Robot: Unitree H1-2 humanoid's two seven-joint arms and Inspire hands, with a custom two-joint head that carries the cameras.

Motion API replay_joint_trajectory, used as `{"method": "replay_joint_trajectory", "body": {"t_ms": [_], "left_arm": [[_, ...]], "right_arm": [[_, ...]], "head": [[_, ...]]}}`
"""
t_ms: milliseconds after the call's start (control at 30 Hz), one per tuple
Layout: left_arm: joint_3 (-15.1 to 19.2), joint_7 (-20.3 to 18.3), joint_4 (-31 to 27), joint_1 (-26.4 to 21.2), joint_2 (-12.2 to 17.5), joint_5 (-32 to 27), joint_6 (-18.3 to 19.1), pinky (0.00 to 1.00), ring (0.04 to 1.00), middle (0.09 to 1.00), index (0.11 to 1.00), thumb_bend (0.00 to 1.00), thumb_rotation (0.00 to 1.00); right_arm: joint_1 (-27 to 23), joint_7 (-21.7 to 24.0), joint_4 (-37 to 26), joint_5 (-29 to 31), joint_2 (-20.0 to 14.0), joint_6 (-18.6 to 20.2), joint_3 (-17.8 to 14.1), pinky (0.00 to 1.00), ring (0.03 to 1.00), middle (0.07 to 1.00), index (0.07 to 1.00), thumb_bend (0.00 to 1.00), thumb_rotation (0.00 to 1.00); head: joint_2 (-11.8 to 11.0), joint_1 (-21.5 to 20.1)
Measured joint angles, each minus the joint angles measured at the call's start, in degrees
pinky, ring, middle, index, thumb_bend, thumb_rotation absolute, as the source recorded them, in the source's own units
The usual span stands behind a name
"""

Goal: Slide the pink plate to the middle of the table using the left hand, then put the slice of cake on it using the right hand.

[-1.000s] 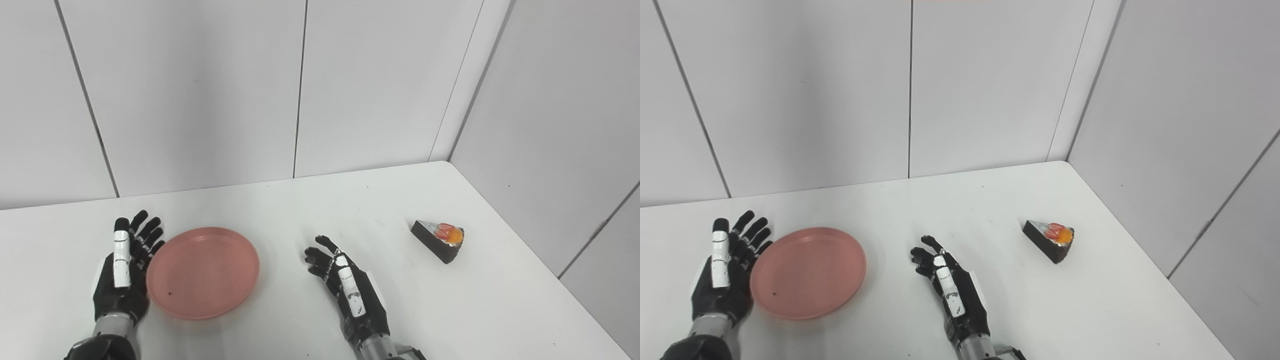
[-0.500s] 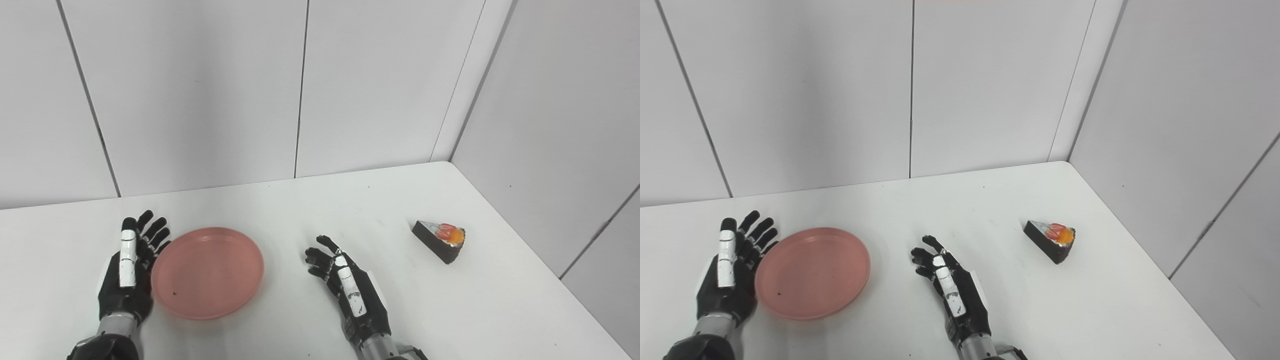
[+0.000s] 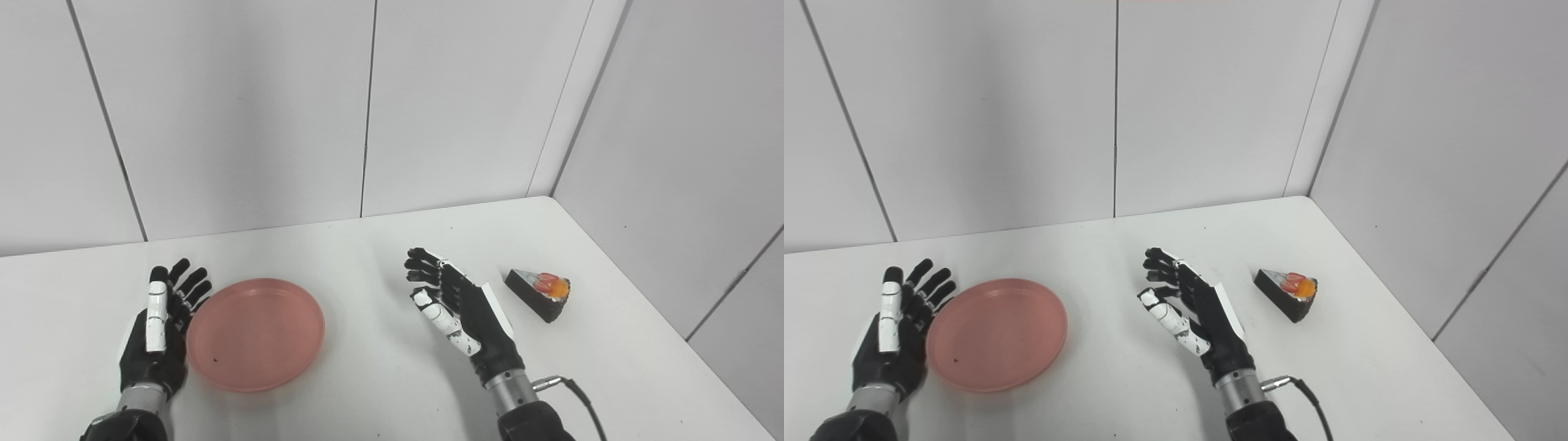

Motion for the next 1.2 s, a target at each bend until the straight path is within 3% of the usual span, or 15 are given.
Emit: {"method": "replay_joint_trajectory", "body": {"t_ms": [100, 233, 300, 567, 700, 833, 1033, 1200], "left_arm": [[0.0, 0.0, 0.0, 0.0, 0.0, 0.0, 0.0, 0.85, 0.873, 0.862, 0.873, 0.71, 0.91], [0.1, 0.3, 0.2, 0.0, 0.1, 0.1, 0.0, 0.84, 0.867, 0.856, 0.863, 0.72, 0.9], [0.0, 0.3, 0.2, 0.0, -0.1, 0.1, 0.0, 0.86, 0.875, 0.856, 0.878, 0.69, 0.92], [-0.2, 0.2, 0.5, -0.1, 0.1, 0.3, -0.2, 0.83, 0.859, 0.839, 0.859, 0.72, 0.89], [-0.1, 0.3, 1.0, -0.3, 0.1, 0.5, -0.2, 0.84, 0.864, 0.845, 0.858, 0.72, 0.89], [-0.2, 0.3, 1.3, -0.4, 0.1, 0.7, -0.7, 0.83, 0.864, 0.846, 0.859, 0.74, 0.88], [-0.2, 0.0, 2.4, -1.0, 0.1, 0.9, -1.1, 0.83, 0.86, 0.846, 0.863, 0.74, 0.88], [-0.3, 0.0, 2.4, -1.0, 0.1, 1.1, -1.2, 0.83, 0.864, 0.852, 0.869, 0.75, 0.87]], "right_arm": [[-0.6, 0.5, -3.6, -8.8, -4.8, 0.8, 0.2, 0.63, 0.764, 0.819, 0.852, 0.96, 0.85], [-3.4, 2.6, -10.3, -19.2, -7.3, 4.1, 0.4, 0.57, 0.746, 0.813, 0.845, 0.97, 0.85], [-4.5, 3.1, -10.8, -23.5, -8.0, 4.4, 0.6, 0.65, 0.757, 0.814, 0.837, 0.98, 0.85], [-6.7, 3.3, -8.3, -31.7, -13.6, 4.3, -2.1, 0.63, 0.761, 0.808, 0.831, 1.0, 0.78], [-8.0, 9.1, -7.3, -35.8, -17.0, 6.6, -2.9, 0.63, 0.785, 0.818, 0.811, 0.99, 0.65], [-9.6, 16.8, -6.3, -37.5, -19.8, 10.6, -3.3, 0.58, 0.764, 0.814, 0.804, 1.0, 0.52], [-10.6, 25.9, -3.3, -41.3, -22.3, 14.7, -2.5, 0.58, 0.751, 0.805, 0.797, 1.0, 0.44], [-10.9, 29.9, 0.4, -43.4, -23.7, 16.2, -1.6, 0.56, 0.728, 0.783, 0.79, 1.0, 0.43]], "head": [[-0.1, 0.1], [-0.2, -0.2], [-0.2, 0.0], [-0.2, 0.1], [-0.4, 0.1], [-0.5, 0.1], [-0.6, 0.4], [-0.8, 0.4]]}}
